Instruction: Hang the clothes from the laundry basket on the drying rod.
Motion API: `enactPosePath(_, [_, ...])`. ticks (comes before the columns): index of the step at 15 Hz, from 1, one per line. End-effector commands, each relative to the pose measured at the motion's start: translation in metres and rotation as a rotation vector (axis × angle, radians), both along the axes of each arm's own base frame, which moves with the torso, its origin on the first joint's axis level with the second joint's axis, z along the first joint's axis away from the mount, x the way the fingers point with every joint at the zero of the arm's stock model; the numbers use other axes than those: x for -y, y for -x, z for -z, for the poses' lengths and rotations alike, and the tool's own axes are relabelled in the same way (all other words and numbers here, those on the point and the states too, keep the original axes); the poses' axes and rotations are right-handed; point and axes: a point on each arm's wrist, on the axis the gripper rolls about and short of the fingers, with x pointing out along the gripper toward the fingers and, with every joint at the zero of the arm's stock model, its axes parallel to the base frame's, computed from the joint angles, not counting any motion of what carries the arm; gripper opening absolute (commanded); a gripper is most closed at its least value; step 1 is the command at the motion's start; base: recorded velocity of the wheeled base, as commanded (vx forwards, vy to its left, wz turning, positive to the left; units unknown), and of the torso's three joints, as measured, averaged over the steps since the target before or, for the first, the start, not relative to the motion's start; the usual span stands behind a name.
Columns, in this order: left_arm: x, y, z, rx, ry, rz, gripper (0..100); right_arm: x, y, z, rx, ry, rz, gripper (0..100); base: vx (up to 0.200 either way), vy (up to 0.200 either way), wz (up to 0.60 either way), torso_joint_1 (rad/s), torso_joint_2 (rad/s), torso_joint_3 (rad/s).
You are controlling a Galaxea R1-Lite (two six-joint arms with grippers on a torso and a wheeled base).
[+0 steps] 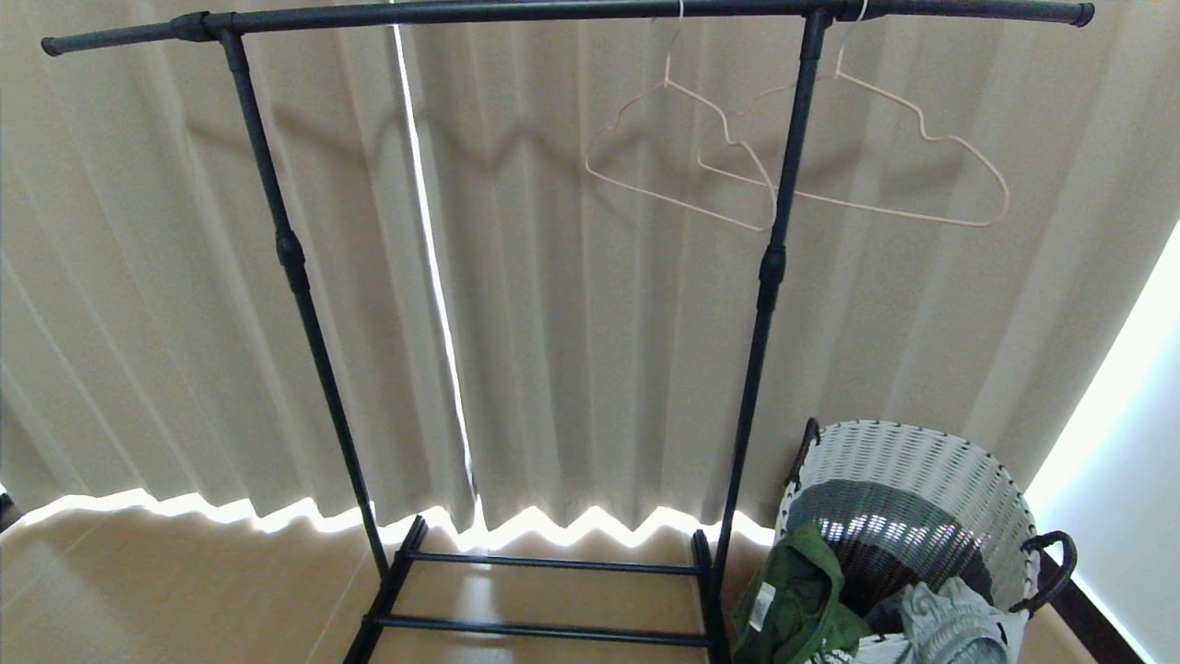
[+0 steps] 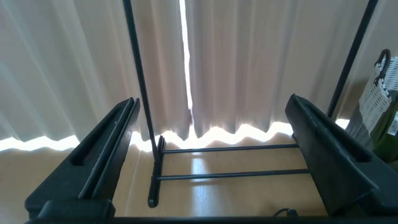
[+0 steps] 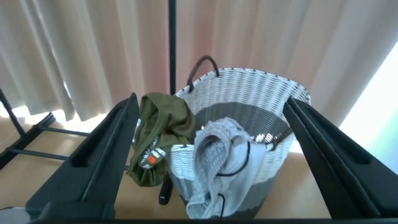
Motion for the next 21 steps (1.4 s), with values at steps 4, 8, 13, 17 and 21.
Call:
enactPosePath(4, [0.000, 0.000, 0.000, 0.000, 0.000, 0.002, 100, 0.000, 0.000, 0.000, -0.001, 0.000, -0.001, 100, 0.000, -0.200, 0.00, 0.006, 0.00, 0.002])
enactPosePath(8, [0.000, 0.000, 0.000, -0.001, 0.014, -0.014, 100, 0.000, 0.000, 0.000, -0.002, 0.006, -0.001, 100, 0.000, -0.050, 0.00, -0.002, 0.00, -0.001])
enactPosePath(13, [0.000, 0.000, 0.000, -0.001, 0.014, -0.014, 100, 0.000, 0.000, -0.001, 0.008, 0.055, -0.015, 100, 0.000, 0.000, 0.00, 0.000, 0.00, 0.000])
enactPosePath(17, [0.000, 0.000, 0.000, -0.001, 0.014, -0.014, 100, -0.001, -0.016, -0.039, -0.123, 0.246, -0.110, 100, 0.000, 0.000, 0.00, 0.000, 0.00, 0.000])
enactPosePath(21, [0.000, 0.000, 0.000, -0.001, 0.016, -0.017, 100, -0.002, -0.071, -0.048, -0.458, 0.443, -0.179, 100, 0.000, 0.000, 0.00, 0.000, 0.00, 0.000])
